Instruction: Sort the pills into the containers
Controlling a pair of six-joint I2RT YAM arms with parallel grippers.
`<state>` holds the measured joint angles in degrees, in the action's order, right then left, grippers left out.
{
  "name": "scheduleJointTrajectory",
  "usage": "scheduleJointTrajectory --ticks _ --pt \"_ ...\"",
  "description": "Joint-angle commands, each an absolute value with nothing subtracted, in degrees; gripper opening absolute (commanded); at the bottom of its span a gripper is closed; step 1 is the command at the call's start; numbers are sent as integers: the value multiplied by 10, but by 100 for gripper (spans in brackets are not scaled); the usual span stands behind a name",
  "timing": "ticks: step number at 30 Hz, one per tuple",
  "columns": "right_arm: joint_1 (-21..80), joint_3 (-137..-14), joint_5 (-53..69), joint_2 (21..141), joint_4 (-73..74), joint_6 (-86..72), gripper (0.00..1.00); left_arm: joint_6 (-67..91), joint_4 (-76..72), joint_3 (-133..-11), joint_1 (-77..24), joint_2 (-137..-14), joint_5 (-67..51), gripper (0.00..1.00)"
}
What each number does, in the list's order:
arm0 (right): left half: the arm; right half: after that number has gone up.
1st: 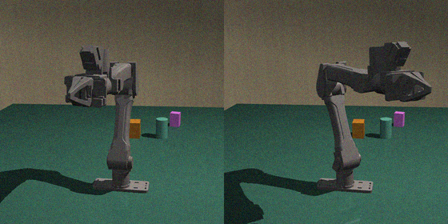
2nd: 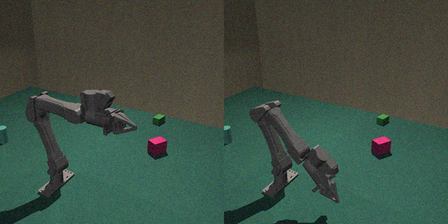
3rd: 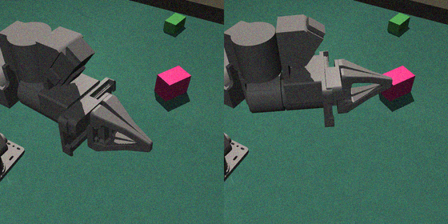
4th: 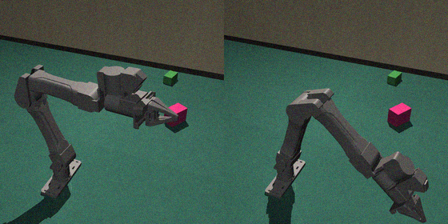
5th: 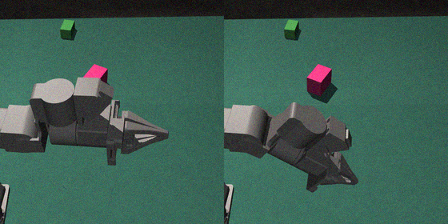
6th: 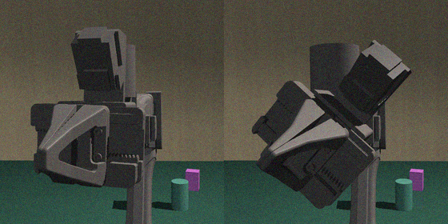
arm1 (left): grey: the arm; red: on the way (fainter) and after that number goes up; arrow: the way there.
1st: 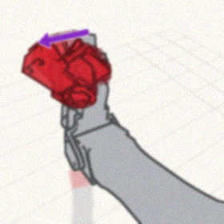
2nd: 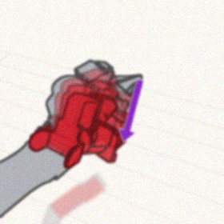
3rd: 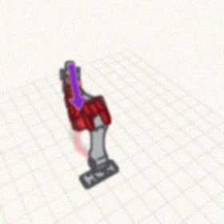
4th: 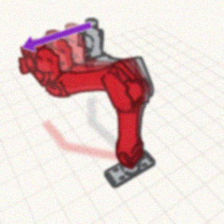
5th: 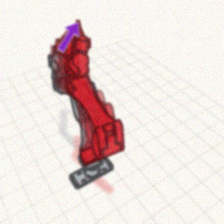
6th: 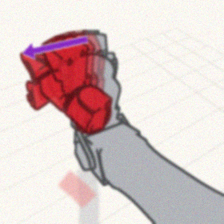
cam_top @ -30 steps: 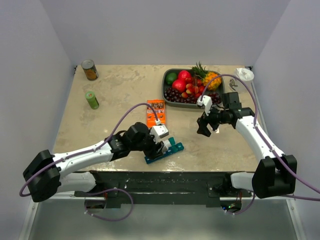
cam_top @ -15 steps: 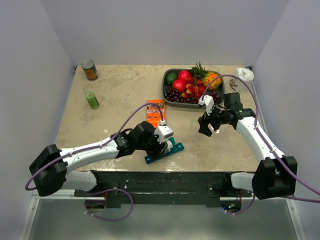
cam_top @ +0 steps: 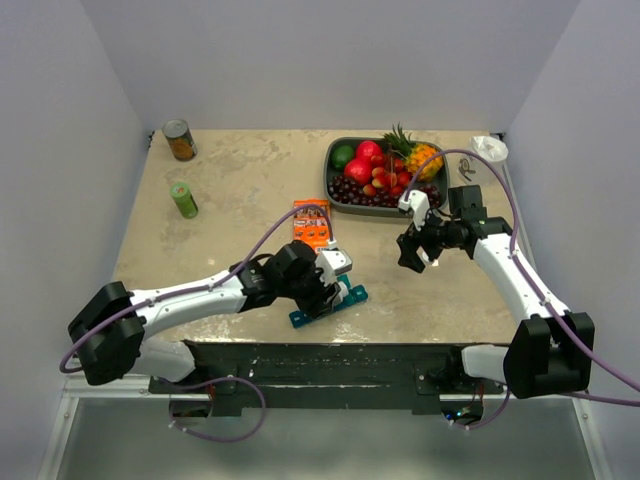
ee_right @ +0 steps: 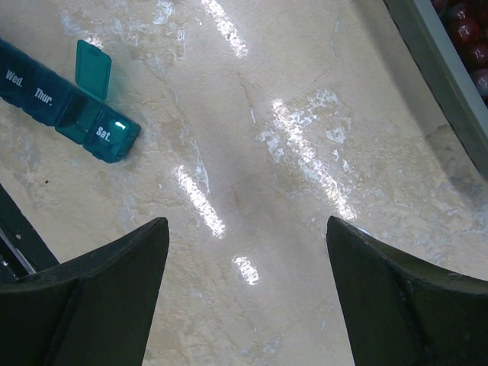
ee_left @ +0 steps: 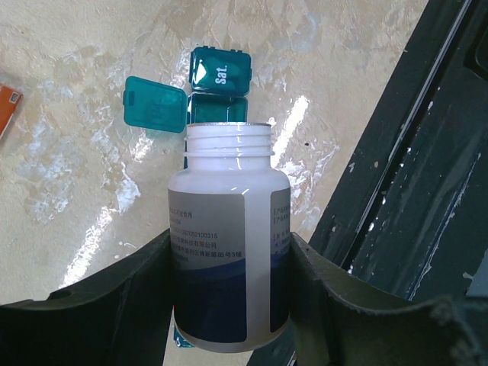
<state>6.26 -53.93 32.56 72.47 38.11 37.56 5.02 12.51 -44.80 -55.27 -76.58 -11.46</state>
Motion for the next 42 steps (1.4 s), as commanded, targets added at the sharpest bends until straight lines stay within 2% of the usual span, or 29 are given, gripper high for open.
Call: scheduleJointTrajectory --ticks 1,25,42 --pt "58 -538 335 720 376 382 87 47 126 -479 -556 -778 -114 0" --pt "54 -539 341 725 381 388 87 55 145 -515 -562 -824 -118 0" --pt "53 -539 344 725 384 391 87 77 248 -592 -563 -896 -107 0"
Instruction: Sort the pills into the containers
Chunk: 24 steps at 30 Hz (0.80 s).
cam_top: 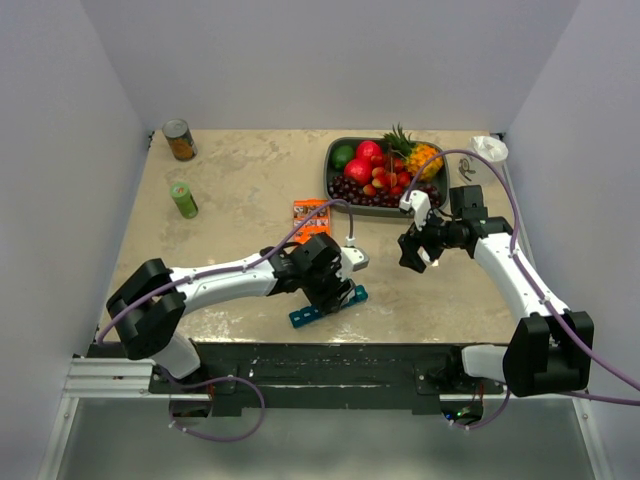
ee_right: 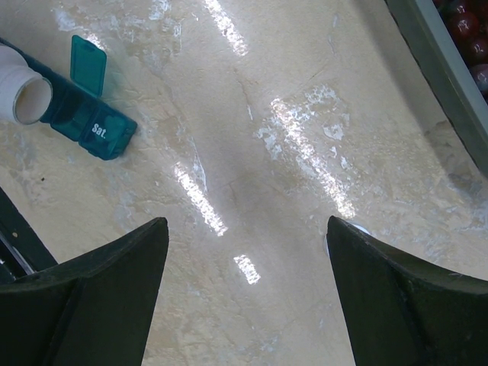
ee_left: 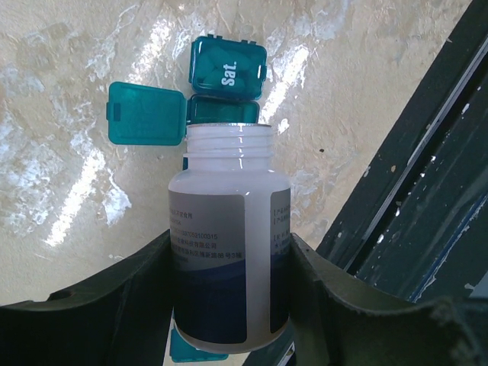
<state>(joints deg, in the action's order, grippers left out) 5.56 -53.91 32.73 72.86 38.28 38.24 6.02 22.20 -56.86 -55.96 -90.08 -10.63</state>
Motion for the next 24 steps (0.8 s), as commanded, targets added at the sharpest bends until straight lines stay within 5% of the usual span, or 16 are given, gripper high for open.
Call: scheduleJointTrajectory --ticks 1,24 --pt "52 -539 344 725 384 391 87 78 250 -592 -563 -895 -108 0" --pt "48 -537 348 725 388 395 87 120 313 -649 -565 -950 -124 0"
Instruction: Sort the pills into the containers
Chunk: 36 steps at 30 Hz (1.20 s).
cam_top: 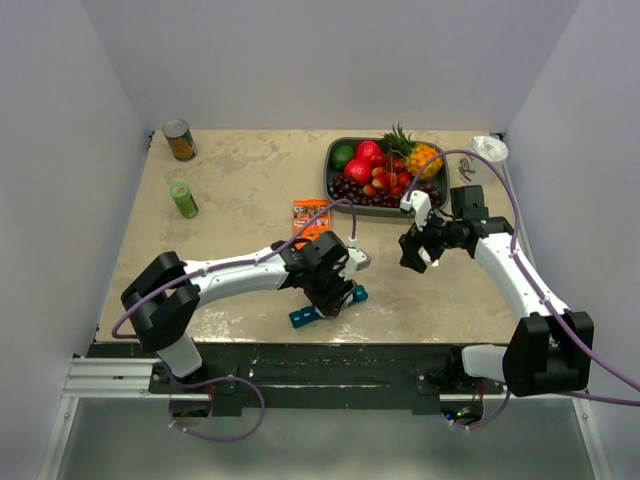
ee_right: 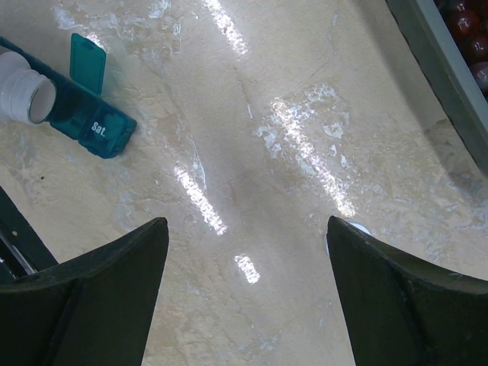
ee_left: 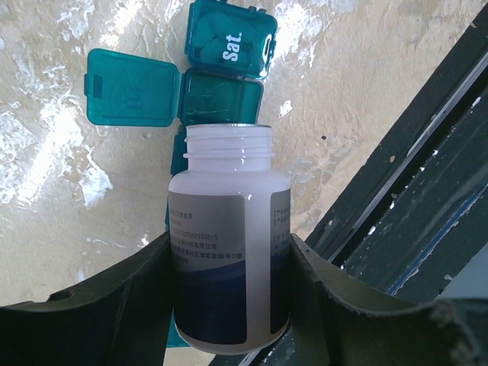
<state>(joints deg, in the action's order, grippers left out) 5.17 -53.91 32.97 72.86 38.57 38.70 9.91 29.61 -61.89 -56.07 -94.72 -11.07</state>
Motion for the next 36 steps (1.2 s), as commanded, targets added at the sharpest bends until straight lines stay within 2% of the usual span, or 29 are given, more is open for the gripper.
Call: scheduleJointTrajectory --ticks 1,36 --pt "48 -537 349 724 388 395 87 122 316 -651 -565 -954 -123 0" --pt "45 -538 353 727 393 399 88 163 408 -732 -575 -1012 -106 0"
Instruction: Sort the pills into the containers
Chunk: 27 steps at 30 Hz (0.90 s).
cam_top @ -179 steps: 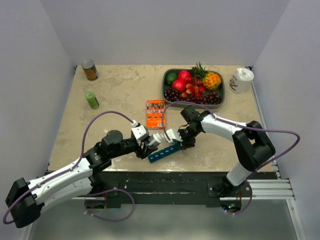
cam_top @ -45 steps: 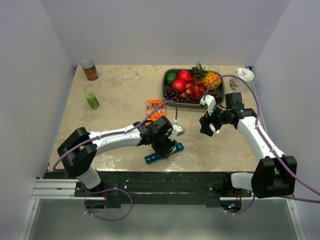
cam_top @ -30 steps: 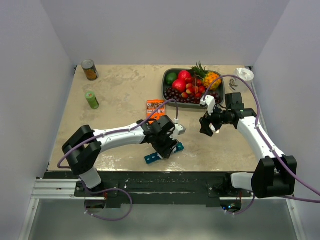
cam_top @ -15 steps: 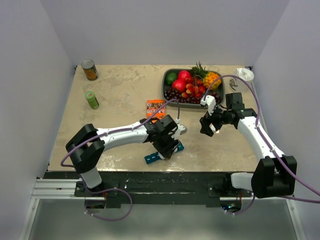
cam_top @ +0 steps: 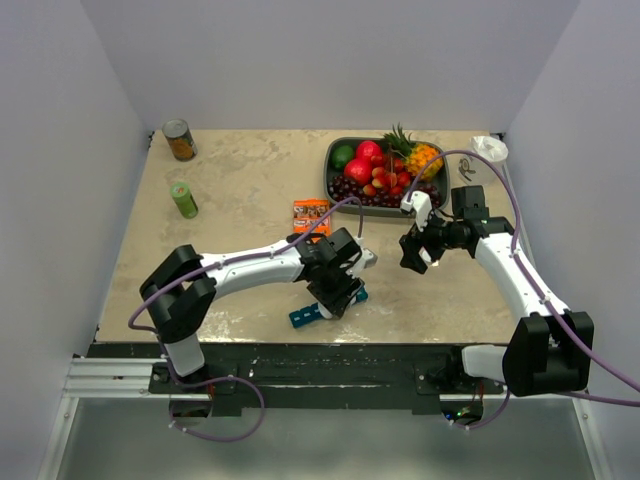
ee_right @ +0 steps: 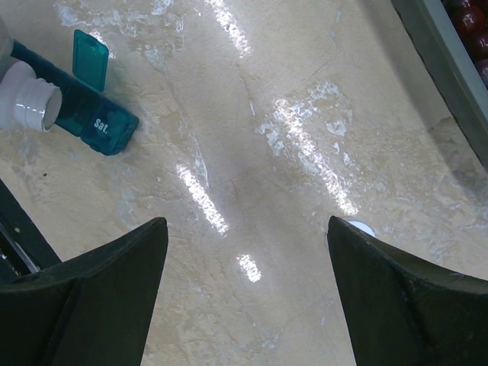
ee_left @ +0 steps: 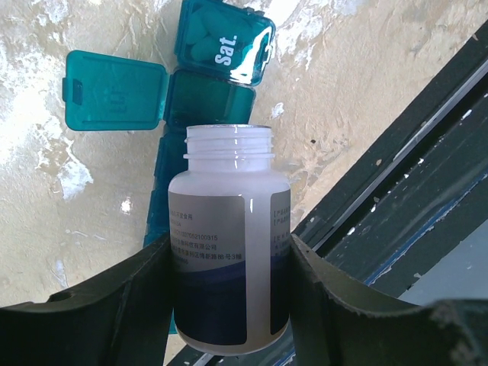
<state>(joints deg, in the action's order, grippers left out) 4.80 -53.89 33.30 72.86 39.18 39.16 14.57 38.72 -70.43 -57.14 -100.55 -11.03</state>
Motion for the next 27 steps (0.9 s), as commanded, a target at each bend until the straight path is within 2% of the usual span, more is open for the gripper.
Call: scheduleJointTrajectory --ticks 1,27 --pt "45 -538 353 728 393 400 88 163 409 -735 -575 -1014 -106 0" --pt "44 -538 355 730 395 402 89 168 468 -793 -575 -1053 -97 0"
